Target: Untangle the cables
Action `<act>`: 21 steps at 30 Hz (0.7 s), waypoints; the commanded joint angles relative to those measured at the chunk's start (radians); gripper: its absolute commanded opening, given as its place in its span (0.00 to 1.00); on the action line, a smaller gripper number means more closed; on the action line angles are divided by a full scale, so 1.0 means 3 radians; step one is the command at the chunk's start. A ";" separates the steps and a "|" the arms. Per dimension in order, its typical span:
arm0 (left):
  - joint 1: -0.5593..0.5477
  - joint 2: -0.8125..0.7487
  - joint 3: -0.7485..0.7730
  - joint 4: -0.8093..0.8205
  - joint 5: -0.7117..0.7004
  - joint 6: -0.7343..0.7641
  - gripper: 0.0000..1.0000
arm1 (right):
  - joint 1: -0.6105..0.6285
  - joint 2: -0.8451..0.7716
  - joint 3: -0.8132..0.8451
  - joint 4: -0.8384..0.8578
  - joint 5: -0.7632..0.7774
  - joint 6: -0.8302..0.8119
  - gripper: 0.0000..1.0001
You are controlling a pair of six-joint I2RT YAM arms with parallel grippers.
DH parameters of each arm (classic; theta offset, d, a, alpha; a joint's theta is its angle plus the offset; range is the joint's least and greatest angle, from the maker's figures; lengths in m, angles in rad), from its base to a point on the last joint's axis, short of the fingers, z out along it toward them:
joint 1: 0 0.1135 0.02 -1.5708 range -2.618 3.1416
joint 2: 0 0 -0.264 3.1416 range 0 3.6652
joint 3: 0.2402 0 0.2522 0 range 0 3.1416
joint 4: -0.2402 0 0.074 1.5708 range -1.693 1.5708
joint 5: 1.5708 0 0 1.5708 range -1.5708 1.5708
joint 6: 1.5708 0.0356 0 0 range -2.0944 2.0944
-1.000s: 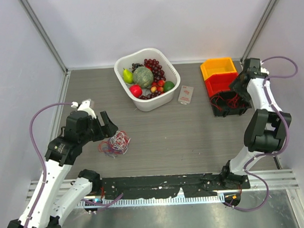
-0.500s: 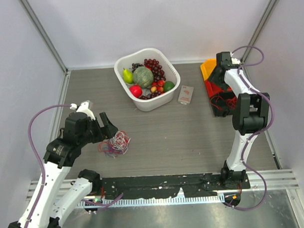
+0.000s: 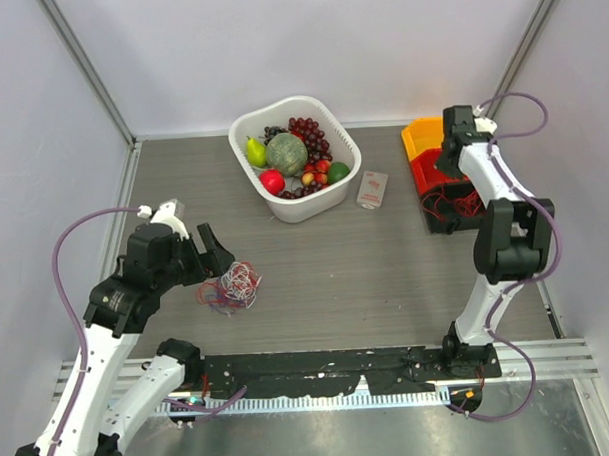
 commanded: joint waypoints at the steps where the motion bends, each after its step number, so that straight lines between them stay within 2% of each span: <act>1: -0.0007 0.0054 -0.0002 0.0126 0.0055 0.0035 0.84 | -0.0227 -0.0704 -0.0744 0.0214 -0.0001 0.0198 0.01; 4: -0.0007 0.0034 -0.0023 0.0095 0.0019 -0.0016 0.84 | -0.0380 -0.0914 -0.1334 0.0558 -0.0277 0.0275 0.01; 8: -0.0007 0.0038 -0.0104 -0.0012 -0.0149 -0.0261 0.84 | -0.0503 -0.0853 -0.1683 0.0978 -0.0486 0.0291 0.01; 11: -0.0007 0.0120 -0.0186 -0.0155 -0.0231 -0.0506 0.84 | -0.0539 -0.0588 -0.1648 0.1249 -0.0696 0.0179 0.01; 14: -0.0007 0.0232 -0.0258 -0.0206 -0.0232 -0.0701 0.86 | -0.0550 -0.0367 -0.1393 0.1219 -0.0855 0.0061 0.00; 16: -0.0007 0.0299 -0.0294 -0.0222 -0.0226 -0.0798 0.87 | -0.0544 -0.0260 -0.1235 0.1000 -0.0861 0.0005 0.02; 18: -0.0002 0.0340 -0.0324 -0.0217 -0.0262 -0.0880 0.88 | -0.0550 -0.0295 -0.1137 0.0775 -0.0881 -0.0052 0.12; 21: 0.0013 0.0376 -0.0370 -0.0201 -0.0359 -0.0921 0.91 | -0.0509 -0.0621 -0.1152 0.0596 -0.0785 -0.0230 0.42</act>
